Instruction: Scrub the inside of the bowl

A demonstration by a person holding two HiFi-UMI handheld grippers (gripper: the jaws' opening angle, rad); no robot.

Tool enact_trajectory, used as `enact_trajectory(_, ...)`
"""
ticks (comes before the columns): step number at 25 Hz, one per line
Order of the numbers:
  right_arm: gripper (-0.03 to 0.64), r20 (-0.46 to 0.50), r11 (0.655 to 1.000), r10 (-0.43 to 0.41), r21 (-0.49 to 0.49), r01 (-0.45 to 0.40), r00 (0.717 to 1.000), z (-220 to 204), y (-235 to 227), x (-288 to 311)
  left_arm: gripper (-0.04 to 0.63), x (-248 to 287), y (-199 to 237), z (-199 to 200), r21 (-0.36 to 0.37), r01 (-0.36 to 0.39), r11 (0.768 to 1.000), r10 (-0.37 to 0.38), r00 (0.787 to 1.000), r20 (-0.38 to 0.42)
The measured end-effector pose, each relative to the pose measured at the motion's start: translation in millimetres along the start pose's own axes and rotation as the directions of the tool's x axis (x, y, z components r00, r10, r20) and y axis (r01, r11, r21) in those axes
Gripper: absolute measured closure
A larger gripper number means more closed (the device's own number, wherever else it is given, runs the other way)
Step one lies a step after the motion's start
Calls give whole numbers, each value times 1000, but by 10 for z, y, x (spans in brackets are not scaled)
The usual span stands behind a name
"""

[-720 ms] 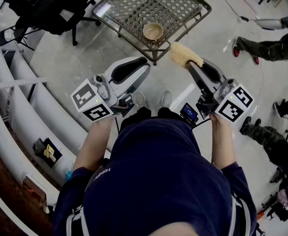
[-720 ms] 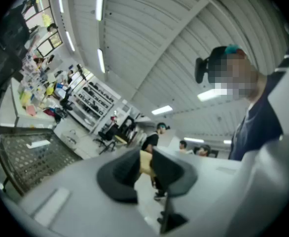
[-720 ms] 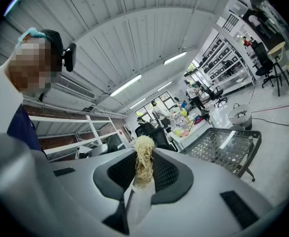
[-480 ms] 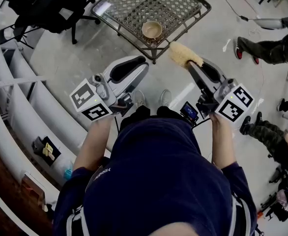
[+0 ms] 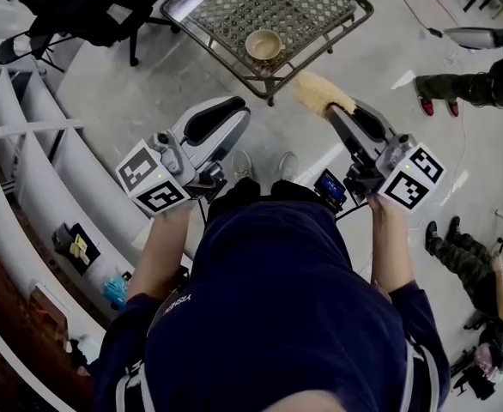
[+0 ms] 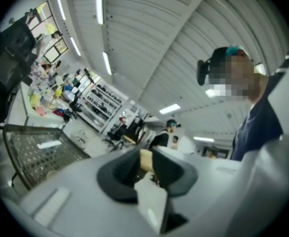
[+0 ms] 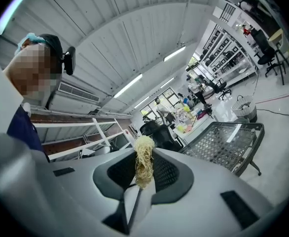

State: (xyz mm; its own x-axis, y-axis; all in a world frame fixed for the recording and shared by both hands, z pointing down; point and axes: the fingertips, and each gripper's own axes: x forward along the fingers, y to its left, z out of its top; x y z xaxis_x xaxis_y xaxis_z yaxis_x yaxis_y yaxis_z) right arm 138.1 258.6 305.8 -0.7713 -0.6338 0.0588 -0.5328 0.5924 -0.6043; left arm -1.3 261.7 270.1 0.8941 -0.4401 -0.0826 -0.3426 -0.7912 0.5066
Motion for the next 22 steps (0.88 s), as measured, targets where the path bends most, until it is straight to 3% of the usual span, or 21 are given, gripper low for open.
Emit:
enact_trajectory(12,546,-21,996,77,40,-76,997,63,-287,-72,522,9,78,-139,-3,-114,994,114,993,17)
enact_trajectory(22,546,-65,999,39,35,-37,997,69,-424,340,522,8,528,-21,-44,-86,995,87,996,27)
